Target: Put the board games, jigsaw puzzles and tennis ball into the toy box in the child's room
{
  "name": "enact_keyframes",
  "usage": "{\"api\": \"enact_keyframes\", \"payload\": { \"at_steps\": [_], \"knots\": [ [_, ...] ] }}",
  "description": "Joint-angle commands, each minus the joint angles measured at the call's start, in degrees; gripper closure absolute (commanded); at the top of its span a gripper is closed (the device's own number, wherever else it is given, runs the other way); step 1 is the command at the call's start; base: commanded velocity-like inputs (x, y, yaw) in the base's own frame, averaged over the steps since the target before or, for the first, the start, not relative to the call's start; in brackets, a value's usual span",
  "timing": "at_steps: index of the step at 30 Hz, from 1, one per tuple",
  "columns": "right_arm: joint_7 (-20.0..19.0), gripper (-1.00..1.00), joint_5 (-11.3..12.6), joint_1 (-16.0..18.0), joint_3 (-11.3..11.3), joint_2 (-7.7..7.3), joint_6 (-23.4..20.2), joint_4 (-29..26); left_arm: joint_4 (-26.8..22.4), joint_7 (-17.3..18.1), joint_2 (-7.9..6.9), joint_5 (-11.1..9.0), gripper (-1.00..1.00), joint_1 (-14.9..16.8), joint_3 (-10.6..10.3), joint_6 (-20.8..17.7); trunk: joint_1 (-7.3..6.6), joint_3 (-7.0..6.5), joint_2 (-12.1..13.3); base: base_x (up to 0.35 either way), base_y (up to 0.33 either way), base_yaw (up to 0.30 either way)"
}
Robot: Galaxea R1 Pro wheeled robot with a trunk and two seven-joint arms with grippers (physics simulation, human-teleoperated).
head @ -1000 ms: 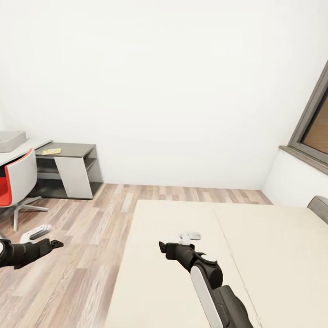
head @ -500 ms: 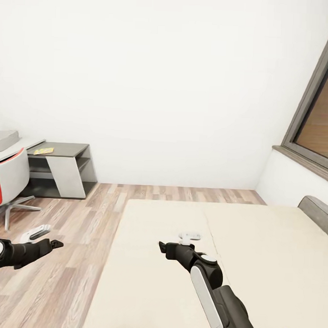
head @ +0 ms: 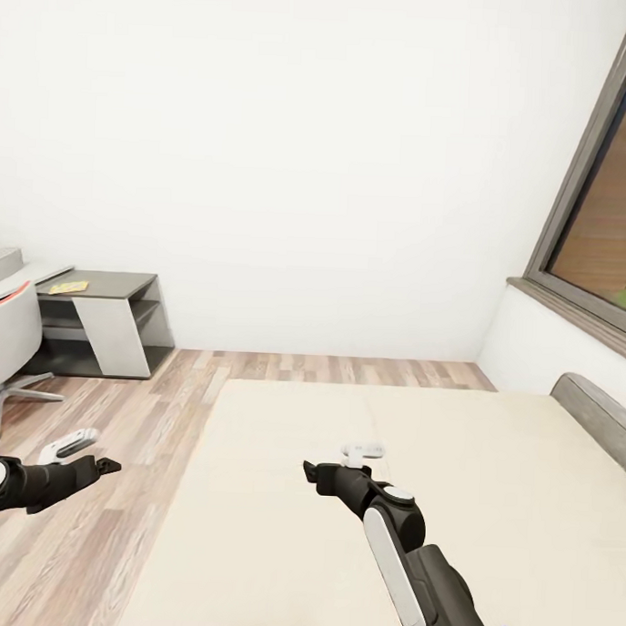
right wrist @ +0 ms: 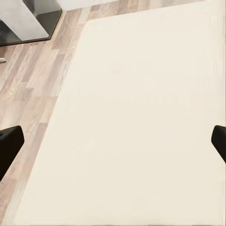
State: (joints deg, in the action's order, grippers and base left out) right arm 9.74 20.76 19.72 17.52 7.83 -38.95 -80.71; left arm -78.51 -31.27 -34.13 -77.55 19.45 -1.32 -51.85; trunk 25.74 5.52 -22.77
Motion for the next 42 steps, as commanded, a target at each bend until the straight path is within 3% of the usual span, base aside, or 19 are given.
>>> {"api": "enact_keyframes", "payload": {
  "at_steps": [1,29,42],
  "knots": [
    [0.54,-1.00,0.60,0.06,0.06,0.00,-0.16,-0.06,-0.07,-0.61,-0.06,-0.58,-1.00,0.06,-0.09,0.00,0.04,0.14,-0.14,0.000,-0.296,0.000],
    [0.54,-1.00,0.62,0.06,-0.03,0.00,-0.25,0.11,-0.07,-0.61,-0.06,-0.58,-1.00,0.06,-0.09,0.00,0.04,0.14,-0.14,0.000,-0.293,0.000],
    [0.54,-1.00,0.63,0.06,-0.39,-0.08,-0.20,0.13,-0.07,-0.58,-0.06,-0.58,-1.00,0.06,-0.09,0.00,0.04,0.14,-0.14,0.000,-0.042,0.000]
  ]
}}
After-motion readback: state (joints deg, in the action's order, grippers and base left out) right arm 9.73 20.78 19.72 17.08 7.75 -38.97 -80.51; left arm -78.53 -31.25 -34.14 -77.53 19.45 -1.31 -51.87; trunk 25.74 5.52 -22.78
